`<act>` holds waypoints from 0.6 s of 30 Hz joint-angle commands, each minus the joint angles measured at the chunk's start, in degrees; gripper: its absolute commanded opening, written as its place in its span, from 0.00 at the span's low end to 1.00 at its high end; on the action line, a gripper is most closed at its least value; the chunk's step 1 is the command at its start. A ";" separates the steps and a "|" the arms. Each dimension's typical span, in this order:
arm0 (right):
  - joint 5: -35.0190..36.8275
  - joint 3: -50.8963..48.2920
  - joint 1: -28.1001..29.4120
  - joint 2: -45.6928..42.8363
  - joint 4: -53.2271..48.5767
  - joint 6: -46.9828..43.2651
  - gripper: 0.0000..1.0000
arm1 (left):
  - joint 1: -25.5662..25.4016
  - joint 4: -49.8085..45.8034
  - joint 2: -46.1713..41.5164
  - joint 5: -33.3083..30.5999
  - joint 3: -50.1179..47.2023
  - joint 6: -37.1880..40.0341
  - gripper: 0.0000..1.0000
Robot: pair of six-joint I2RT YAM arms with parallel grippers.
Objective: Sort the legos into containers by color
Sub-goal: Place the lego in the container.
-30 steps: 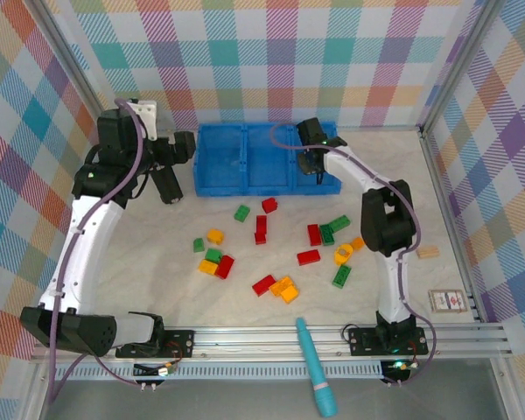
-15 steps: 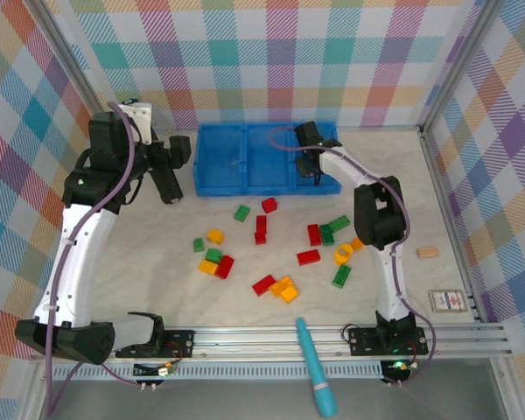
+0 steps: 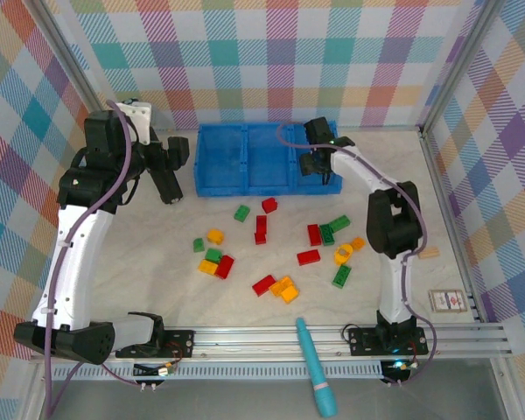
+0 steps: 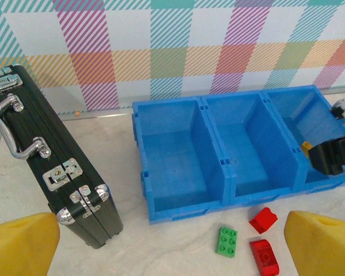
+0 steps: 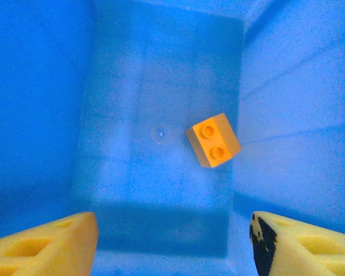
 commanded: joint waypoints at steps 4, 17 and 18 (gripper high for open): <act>1.00 -8.22 0.66 -13.02 -3.78 3.96 0.70 | -0.33 -0.27 0.78 -0.54 1.05 0.93 1.00; -6.01 -40.91 0.67 -38.62 -11.51 33.16 0.64 | -0.35 0.61 0.37 -0.56 -0.86 0.93 1.00; -7.42 -42.82 0.66 -39.88 -11.49 34.76 0.64 | -0.33 0.67 0.37 -0.31 -0.94 0.84 1.00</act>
